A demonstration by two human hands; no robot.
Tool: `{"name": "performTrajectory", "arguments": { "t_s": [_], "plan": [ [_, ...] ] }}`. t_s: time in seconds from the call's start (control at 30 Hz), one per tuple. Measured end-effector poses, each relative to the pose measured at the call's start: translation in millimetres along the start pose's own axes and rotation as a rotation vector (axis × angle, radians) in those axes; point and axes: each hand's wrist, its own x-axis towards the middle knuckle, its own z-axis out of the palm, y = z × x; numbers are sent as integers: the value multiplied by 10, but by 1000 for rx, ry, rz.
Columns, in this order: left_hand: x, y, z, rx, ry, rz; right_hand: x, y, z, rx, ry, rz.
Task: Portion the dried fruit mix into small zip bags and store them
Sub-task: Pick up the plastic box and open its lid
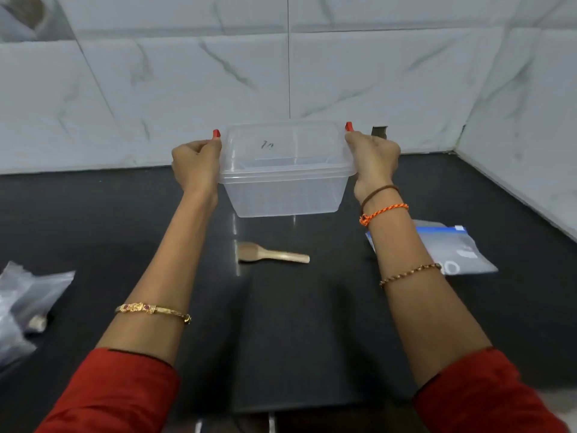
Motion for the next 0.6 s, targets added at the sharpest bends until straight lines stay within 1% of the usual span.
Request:
{"name": "performTrajectory", "arguments": {
  "t_s": [0.13,0.27,0.4,0.6],
  "plan": [
    [-631,-86,-370,59,35,-29,-535,211,-434,-104,-14,-5],
    [-1188,-240,-746,90,81,-42,-1033,435,-778,-111,-37,39],
    [-1544,-310,-1049,144,91,-33,-1370,530,-962,-150,-58,47],
    [-1694,-384,-1104,217,59,-25,-1450,607,-1011,-325,-21,0]
  ]
}}
